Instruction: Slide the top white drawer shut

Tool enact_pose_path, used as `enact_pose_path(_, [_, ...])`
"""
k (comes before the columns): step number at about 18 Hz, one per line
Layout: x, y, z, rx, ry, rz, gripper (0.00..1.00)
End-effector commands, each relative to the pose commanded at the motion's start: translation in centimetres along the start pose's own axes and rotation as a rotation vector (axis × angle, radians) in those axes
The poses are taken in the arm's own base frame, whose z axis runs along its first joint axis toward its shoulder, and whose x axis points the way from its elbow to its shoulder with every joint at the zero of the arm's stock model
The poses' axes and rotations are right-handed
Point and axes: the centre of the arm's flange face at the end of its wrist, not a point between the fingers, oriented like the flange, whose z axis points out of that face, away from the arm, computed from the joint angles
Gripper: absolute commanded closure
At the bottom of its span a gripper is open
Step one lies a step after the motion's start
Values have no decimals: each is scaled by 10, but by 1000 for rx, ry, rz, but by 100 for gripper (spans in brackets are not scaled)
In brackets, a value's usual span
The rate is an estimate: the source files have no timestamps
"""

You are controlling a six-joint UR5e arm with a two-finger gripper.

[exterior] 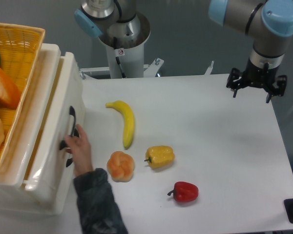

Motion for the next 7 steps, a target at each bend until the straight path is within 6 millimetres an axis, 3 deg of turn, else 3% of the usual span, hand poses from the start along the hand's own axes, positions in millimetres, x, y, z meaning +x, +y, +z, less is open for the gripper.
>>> enact_pose_path(3, [-1, 2, 7, 0, 12, 119, 0])
enact_pose_path(7, [-5, 15, 12, -2, 20, 108, 0])
